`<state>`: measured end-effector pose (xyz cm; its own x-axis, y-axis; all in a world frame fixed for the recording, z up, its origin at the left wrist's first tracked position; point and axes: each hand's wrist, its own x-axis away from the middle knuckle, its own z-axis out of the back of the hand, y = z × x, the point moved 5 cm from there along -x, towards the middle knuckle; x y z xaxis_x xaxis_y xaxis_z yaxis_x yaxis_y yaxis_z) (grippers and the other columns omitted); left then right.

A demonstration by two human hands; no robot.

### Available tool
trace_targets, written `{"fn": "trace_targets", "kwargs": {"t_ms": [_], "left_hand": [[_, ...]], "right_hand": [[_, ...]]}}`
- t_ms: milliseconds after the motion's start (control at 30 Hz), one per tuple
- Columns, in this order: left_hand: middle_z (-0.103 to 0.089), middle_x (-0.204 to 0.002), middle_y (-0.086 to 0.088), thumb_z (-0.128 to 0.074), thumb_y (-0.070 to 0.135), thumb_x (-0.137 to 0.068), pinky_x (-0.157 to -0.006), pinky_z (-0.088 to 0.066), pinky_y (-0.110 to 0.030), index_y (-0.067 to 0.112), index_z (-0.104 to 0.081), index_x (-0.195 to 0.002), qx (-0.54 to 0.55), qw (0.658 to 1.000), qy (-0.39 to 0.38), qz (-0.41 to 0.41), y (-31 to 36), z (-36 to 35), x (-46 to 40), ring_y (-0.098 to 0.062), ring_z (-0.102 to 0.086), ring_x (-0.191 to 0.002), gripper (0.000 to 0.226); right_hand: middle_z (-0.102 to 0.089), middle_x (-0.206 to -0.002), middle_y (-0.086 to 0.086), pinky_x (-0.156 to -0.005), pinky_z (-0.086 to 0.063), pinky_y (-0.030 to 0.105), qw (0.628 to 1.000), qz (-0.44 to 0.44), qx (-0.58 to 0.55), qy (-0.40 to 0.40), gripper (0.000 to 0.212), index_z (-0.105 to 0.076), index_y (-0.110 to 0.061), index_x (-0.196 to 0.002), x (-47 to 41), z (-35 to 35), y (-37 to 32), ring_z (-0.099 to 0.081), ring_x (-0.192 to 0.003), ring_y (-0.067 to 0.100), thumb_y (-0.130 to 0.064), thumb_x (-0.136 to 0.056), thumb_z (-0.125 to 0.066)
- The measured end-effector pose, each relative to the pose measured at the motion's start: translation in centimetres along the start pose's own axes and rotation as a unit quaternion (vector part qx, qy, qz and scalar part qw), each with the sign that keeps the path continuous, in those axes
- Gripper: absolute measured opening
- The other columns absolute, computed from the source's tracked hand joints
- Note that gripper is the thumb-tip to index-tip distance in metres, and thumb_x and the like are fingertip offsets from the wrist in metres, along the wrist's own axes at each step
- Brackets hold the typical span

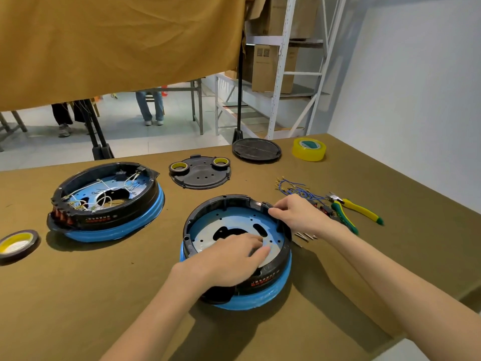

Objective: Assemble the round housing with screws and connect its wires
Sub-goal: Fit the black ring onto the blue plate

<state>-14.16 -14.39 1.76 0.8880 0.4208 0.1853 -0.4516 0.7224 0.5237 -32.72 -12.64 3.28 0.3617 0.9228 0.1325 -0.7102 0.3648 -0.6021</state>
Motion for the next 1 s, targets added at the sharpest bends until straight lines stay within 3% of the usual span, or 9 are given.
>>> {"fn": "trace_targets", "kwargs": {"t_ms": [100, 300, 500, 833, 1000], "left_hand": [[-0.036, -0.164, 0.009, -0.03, 0.048, -0.109, -0.124, -0.029, -0.039, 0.025, -0.048, -0.152, -0.048, 0.999, 0.001, -0.002, -0.3, -0.5, -0.4, -0.014, -0.036, -0.148, 0.052], [-0.035, -0.164, 0.012, -0.033, 0.049, -0.108, -0.121, -0.034, -0.04, 0.027, -0.048, -0.152, -0.047, 0.999, 0.016, 0.006, -0.5, -0.6, -0.5, -0.014, -0.04, -0.146, 0.052], [-0.035, -0.164, 0.013, -0.034, 0.05, -0.107, -0.12, -0.036, -0.041, 0.028, -0.048, -0.152, -0.05, 0.998, 0.021, 0.009, -0.4, -0.7, -0.7, -0.013, -0.04, -0.145, 0.052], [-0.035, -0.163, 0.013, -0.04, 0.05, -0.106, -0.117, -0.037, -0.037, 0.024, -0.047, -0.153, -0.048, 0.999, 0.008, 0.012, -0.7, -0.5, -1.3, -0.013, -0.04, -0.145, 0.054], [-0.037, -0.163, 0.012, -0.04, 0.052, -0.105, -0.118, -0.038, -0.04, 0.024, -0.05, -0.15, -0.061, 0.998, 0.007, 0.015, -0.6, -0.4, -1.3, -0.015, -0.043, -0.143, 0.054]], "right_hand": [[-0.075, -0.085, 0.008, -0.049, -0.048, 0.023, 0.999, 0.006, 0.041, 0.004, 0.034, -0.074, -0.012, -0.102, -0.1, 0.4, -0.6, -0.068, -0.06, 0.013, -0.032, -0.108, -0.047], [-0.068, -0.072, 0.001, -0.045, -0.041, 0.016, 0.999, -0.004, 0.044, 0.012, 0.033, -0.075, -0.013, -0.1, -0.4, 0.4, -0.4, -0.057, -0.048, 0.004, -0.032, -0.108, -0.048], [-0.058, -0.062, -0.001, -0.047, -0.034, 0.021, 0.999, 0.007, 0.048, 0.018, 0.034, -0.077, -0.015, -0.094, 0.0, 0.4, -0.2, -0.043, -0.044, 0.006, -0.032, -0.107, -0.05], [-0.055, -0.066, 0.01, -0.049, -0.031, 0.025, 0.998, 0.0, 0.039, 0.054, 0.043, -0.075, 0.004, -0.101, 0.6, 0.0, 0.0, -0.042, -0.055, 0.018, -0.032, -0.107, -0.052], [-0.074, -0.084, 0.02, -0.054, -0.037, 0.031, 0.997, 0.002, 0.039, 0.061, 0.041, -0.077, -0.002, -0.101, 0.5, -0.4, 0.2, -0.052, -0.06, 0.017, -0.034, -0.106, -0.052]]}}
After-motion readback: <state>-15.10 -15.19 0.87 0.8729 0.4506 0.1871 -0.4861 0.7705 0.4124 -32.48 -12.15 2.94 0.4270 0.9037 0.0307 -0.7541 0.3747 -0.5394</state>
